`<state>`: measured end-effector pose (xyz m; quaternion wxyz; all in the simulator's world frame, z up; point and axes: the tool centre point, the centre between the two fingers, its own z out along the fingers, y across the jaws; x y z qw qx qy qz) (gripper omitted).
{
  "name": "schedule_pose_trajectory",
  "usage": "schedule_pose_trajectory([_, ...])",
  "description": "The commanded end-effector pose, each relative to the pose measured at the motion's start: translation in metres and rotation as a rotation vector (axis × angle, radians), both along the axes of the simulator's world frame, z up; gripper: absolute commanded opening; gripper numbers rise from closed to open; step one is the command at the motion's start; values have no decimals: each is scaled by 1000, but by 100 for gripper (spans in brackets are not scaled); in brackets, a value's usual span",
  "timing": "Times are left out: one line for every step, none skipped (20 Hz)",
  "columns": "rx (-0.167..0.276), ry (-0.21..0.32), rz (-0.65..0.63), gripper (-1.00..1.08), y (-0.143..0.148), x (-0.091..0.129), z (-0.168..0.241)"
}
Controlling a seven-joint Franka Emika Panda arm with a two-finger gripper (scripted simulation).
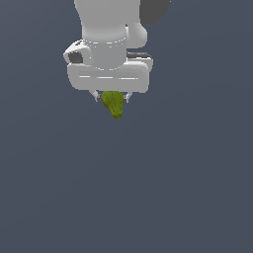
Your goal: Pick up the object and move it to a goal position.
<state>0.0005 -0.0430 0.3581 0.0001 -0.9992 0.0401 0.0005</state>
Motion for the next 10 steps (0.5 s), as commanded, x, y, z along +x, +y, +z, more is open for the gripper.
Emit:
schedule_pose_trajectory([0, -1, 0, -100, -2, 5, 14])
schedule_pose_trajectory([0, -1, 0, -100, -2, 6, 17])
schedule_pose_trajectory([0, -1, 0, -100, -3, 8, 21])
schedule_pose_trajectory([0, -1, 0, -100, -3, 9, 24])
schedule_pose_trajectory([0, -1, 0, -100, -4, 10, 27])
schedule_pose_trajectory([0, -1, 0, -100, -4, 11, 29])
schedule_pose_trajectory([0, -1, 0, -100, -4, 12, 31])
schedule_pose_trajectory([0, -1, 0, -100, -5, 13, 33])
schedule_pose_trajectory([0, -1, 0, -100, -5, 13, 34])
schedule_pose_trajectory([0, -1, 0, -100, -5, 14, 35])
